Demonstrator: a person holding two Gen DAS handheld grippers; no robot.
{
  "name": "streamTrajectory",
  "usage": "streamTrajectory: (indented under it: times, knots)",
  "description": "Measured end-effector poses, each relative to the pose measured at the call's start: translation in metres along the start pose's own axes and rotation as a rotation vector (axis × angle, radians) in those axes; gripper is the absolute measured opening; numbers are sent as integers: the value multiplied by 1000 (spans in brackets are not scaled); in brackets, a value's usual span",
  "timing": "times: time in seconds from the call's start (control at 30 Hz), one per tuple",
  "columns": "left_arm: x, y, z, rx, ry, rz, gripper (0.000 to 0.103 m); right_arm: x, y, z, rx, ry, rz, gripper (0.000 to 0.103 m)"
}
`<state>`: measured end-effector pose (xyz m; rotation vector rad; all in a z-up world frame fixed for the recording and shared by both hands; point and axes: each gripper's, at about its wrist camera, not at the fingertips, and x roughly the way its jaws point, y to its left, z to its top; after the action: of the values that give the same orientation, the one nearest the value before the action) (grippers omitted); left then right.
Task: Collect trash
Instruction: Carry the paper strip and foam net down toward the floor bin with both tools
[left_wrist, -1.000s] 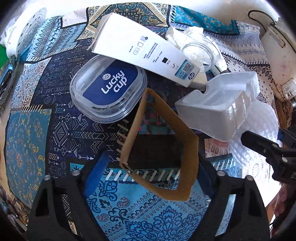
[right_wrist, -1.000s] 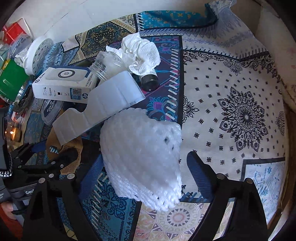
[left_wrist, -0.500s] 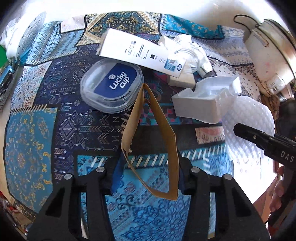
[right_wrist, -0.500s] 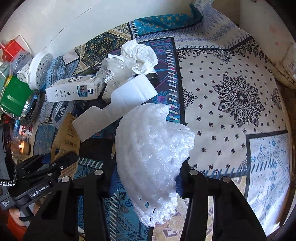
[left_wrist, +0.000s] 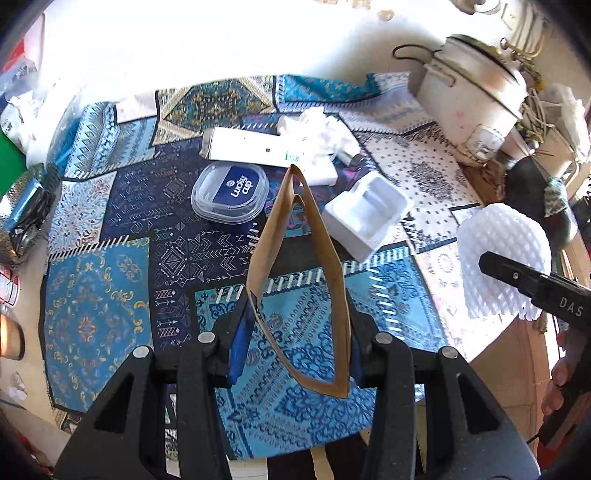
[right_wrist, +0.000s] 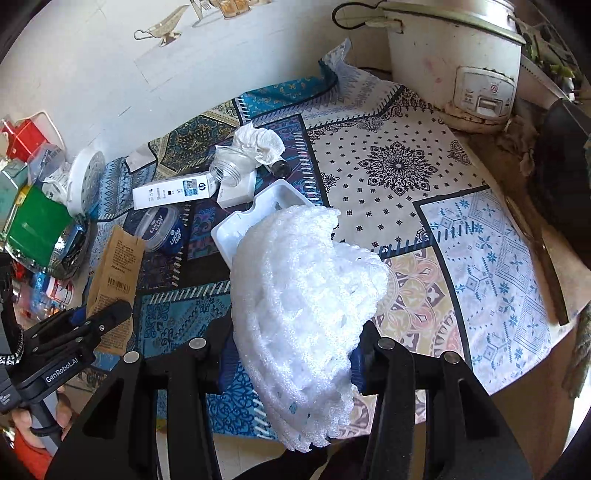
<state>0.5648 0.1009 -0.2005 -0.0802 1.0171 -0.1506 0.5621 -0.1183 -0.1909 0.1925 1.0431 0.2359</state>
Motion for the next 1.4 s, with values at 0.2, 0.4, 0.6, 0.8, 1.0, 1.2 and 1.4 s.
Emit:
streamTrajectory:
  times: [0.2, 0.4, 0.6, 0.8, 1.0, 1.2, 1.4]
  knots:
    - [-45, -23, -26, 2, -66, -12, 43, -43, 12, -24, -70, -71, 7, 44]
    - [-79, -57, -71, -34, -124, 39, 43, -78, 12, -59, -158, -108, 94, 44]
    - [-103, -100, -124, -103, -139, 77, 43, -103, -1, -104, -240, -86, 120, 44]
    - [-97, -126, -165, -113, -84, 74, 43, -97, -22, -139, -252, -12, 125, 44]
    - [-50, -126, -210, -116, 13, 78, 43, -58, -45, -181, -244, 59, 141, 44]
    - [35, -108, -272, -119, 143, 92, 43, 25, -70, -233, -213, 159, 116, 44]
    - [147, -74, -348, -109, 247, 32, 43, 136, -100, -291, -176, 218, 68, 44]
